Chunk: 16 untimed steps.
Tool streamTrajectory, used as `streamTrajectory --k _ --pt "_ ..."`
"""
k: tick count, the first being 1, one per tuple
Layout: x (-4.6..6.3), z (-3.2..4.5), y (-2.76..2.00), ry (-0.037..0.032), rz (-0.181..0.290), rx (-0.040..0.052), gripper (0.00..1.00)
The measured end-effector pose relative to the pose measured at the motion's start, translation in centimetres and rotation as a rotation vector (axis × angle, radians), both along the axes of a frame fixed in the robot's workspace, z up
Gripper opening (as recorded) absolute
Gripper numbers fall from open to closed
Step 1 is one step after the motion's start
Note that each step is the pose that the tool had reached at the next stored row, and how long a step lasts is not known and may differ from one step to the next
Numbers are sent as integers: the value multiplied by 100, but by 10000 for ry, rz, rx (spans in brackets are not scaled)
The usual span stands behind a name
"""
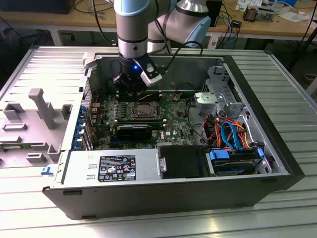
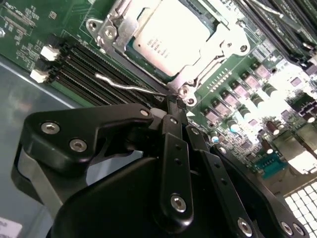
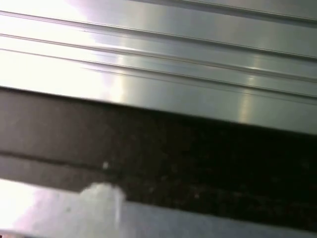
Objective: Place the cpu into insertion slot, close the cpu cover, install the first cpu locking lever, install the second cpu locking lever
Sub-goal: 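Install the first cpu locking lever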
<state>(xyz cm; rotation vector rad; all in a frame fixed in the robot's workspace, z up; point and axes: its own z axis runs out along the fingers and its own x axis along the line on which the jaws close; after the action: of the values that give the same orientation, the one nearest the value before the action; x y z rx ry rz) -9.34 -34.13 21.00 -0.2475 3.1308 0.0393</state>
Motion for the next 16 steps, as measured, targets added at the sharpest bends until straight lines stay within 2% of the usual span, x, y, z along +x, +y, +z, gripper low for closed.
streamTrajectory --k 4,6,16 --pt "84 -16 0 -2 -2 2 11" --pt "167 -28 0 -5 1 4 11" --pt "359 -48 0 -1 0 -8 11"
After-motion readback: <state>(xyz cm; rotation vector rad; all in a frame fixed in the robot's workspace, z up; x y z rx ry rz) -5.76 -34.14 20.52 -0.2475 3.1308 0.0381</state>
